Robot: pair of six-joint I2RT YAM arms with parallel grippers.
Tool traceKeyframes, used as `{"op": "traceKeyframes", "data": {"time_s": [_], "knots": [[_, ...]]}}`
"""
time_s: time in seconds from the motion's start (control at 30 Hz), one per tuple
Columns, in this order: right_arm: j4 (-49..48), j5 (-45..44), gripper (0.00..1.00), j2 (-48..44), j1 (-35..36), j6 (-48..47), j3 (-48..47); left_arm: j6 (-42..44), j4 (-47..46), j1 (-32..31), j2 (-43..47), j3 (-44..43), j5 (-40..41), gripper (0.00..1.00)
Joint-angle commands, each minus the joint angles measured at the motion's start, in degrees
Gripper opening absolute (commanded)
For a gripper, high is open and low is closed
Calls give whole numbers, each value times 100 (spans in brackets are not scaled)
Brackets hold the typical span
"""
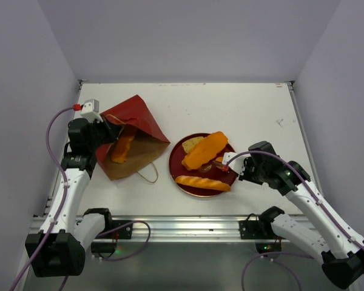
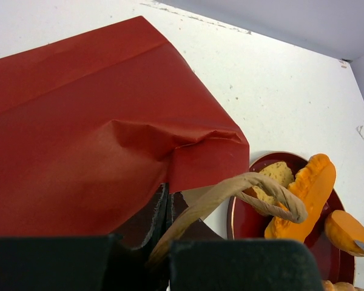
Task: Take the fake bread out of the paper bag
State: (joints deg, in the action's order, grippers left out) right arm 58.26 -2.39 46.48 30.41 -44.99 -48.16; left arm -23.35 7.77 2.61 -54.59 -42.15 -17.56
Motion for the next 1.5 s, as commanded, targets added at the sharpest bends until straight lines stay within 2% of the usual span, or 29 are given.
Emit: {"op": "traceKeyframes", "data": {"time_s": [0.0,0.17,0.37,0.83,1.47], "knots": [[-315,-147,27,-25,-18,-1,35,59,-144,38,115,75,-28,0],[-306,10,38,-95,-18,43,-9,33,-179,38,115,102,-37,0],[-280,213,43,-25,-18,78,-97,41,-188,38,133,93,-46,0],[-140,1100,45,186,-18,193,-536,33,-171,38,124,49,-54,0],[-139,1487,46,326,-18,254,-817,33,-135,38,141,31,-72,0]]}}
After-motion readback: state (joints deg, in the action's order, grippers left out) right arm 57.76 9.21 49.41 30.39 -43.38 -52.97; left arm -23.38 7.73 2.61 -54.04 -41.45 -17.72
